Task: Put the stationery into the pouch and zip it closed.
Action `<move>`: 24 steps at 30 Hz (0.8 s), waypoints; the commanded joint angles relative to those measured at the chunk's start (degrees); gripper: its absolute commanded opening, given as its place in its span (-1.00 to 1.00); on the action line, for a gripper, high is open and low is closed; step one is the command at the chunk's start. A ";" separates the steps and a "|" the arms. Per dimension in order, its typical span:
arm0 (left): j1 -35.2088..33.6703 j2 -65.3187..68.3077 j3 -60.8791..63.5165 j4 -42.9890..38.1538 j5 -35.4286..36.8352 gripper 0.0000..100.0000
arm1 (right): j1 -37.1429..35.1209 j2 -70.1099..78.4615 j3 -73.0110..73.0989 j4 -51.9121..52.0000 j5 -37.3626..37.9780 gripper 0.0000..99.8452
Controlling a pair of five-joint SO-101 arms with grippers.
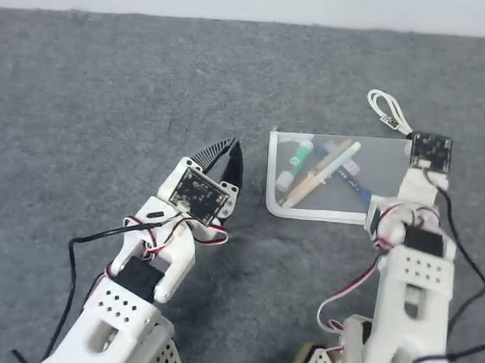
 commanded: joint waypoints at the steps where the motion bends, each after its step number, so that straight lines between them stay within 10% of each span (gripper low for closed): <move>1: -0.44 -1.05 -1.19 -1.85 1.32 -0.98 | 0.84 -8.75 3.96 -1.98 0.79 -0.99; 24: -5.71 -1.14 -1.27 -4.75 7.47 -0.98 | -6.20 -55.08 32.97 -1.45 0.79 -0.99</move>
